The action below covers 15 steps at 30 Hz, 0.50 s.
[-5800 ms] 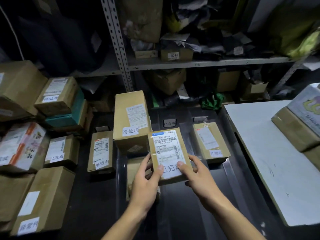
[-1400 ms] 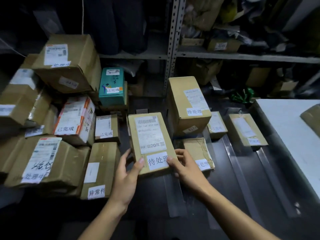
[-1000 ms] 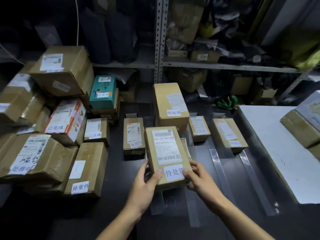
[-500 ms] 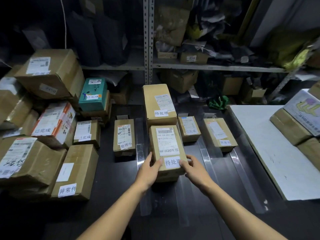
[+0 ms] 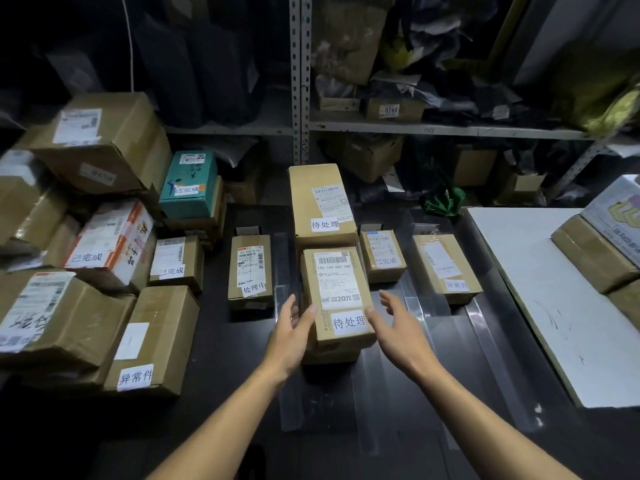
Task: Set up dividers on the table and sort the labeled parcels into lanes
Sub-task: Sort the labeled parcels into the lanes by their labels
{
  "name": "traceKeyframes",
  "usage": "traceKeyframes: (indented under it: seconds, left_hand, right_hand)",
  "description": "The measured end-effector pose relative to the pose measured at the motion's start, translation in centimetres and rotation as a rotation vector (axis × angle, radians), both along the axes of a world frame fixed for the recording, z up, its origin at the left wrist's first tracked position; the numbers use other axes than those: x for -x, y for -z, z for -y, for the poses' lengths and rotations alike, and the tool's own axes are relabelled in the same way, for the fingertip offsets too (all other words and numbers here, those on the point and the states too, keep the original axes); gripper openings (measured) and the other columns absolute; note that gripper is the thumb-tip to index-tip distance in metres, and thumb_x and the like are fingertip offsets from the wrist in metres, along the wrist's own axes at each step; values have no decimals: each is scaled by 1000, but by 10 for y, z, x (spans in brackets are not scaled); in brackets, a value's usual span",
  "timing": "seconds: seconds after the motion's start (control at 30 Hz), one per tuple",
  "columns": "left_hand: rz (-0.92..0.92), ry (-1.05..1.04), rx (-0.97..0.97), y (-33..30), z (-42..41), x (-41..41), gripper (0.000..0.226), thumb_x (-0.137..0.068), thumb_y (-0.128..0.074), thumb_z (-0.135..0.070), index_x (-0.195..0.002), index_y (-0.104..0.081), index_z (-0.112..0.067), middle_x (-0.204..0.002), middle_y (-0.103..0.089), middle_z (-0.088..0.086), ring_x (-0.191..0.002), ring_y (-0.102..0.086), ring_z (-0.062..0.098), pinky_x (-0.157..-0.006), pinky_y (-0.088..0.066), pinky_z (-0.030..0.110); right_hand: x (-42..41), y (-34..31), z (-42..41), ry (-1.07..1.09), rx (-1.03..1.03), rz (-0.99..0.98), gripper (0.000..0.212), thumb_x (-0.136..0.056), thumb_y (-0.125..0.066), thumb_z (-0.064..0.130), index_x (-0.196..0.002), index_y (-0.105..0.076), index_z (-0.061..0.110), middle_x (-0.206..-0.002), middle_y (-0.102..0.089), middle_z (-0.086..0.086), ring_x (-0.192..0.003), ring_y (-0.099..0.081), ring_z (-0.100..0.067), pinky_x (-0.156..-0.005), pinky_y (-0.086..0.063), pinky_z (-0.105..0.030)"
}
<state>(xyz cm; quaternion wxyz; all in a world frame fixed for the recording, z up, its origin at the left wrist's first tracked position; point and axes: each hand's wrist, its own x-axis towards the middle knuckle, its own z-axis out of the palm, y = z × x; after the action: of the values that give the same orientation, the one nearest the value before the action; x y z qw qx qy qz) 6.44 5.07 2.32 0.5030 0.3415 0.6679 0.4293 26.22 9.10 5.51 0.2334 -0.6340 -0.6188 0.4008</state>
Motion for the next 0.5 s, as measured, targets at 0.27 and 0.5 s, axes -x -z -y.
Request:
traceKeyframes:
  seconds: [0.27, 0.5]
  left_hand:
    - [-123, -49, -147, -34, 1, 39, 68, -93, -57, -46, -151, -26, -29, -152, -37, -3, -135, -39, 11, -98, -34, 27]
    - [-262, -180, -266, -64, 23, 106, 47, -95, -57, -39, -139, -39, -38, -124, -48, -25, -113, -46, -16, -89, -39, 8]
  right_hand:
    - [43, -46, -21, -128, -357, 84, 53, -94, -59, 37, -142, -46, 20, -139, -55, 4, -129, -45, -9, -100, -31, -21]
    - [145, -68, -19, -341, -429, 19, 58, -94, -58, 43, -147, -40, 24, -146, -50, 4, -131, -47, -12, -104, -36, -24]
